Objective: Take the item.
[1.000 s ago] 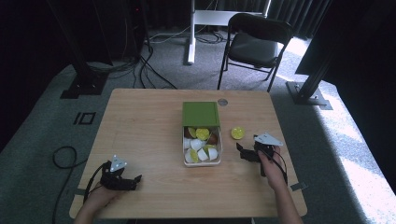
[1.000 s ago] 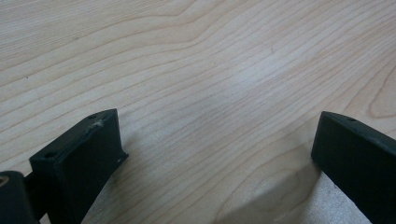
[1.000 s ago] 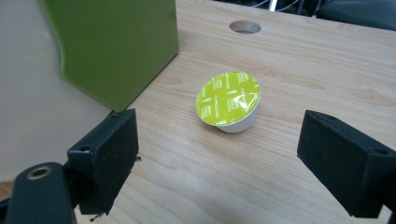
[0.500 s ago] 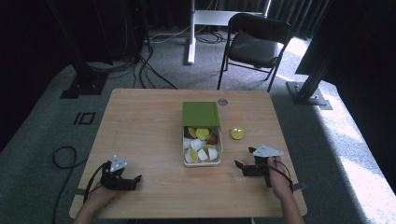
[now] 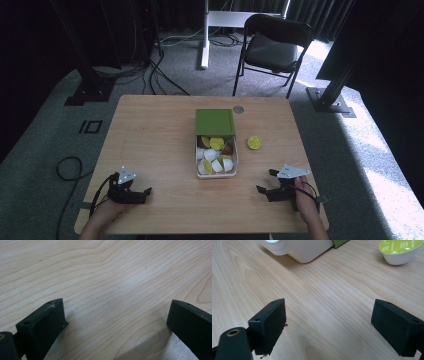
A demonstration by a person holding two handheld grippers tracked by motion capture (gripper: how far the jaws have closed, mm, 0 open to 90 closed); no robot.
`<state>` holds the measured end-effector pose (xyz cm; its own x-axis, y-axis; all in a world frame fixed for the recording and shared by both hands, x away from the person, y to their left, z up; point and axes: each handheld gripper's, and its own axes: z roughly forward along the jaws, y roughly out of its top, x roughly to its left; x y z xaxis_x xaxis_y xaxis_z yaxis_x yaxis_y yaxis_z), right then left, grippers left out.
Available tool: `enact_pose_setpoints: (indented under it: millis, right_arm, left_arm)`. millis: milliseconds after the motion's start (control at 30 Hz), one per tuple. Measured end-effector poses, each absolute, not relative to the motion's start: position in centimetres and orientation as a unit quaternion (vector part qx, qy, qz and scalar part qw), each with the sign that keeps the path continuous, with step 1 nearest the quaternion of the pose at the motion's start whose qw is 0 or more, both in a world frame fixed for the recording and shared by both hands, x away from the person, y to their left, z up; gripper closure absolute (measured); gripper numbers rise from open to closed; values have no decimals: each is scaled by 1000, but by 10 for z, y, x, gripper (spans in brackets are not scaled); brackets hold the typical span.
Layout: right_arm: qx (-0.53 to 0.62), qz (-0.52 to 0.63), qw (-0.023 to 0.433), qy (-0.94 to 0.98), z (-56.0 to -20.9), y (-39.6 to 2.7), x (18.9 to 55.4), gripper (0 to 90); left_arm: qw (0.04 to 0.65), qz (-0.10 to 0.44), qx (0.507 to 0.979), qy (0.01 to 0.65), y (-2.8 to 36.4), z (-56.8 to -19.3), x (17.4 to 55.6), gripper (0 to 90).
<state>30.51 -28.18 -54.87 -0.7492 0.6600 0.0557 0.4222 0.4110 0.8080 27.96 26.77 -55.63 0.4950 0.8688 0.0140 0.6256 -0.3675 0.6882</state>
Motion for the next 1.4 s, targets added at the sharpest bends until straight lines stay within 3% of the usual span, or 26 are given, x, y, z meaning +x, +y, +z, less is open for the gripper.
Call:
enact_pose_setpoints:
  millis: [467,900,1167,1400]
  right_arm:
    - [331,411,122,841,-558,-302,284,124]
    - [420,397,129,806,-561,-319,275,116]
    - [412,355,175,820,-562,-314,275,111]
    - [409,356,174,822,-562,-313,275,111]
  left_arm:
    - [317,192,805,464,268,-556,280,28]
    - [317,192,804,464,268,-556,280,28]
    - [317,192,804,464,268,-556,280,28]
    - [317,192,804,464,268,-556,280,28]
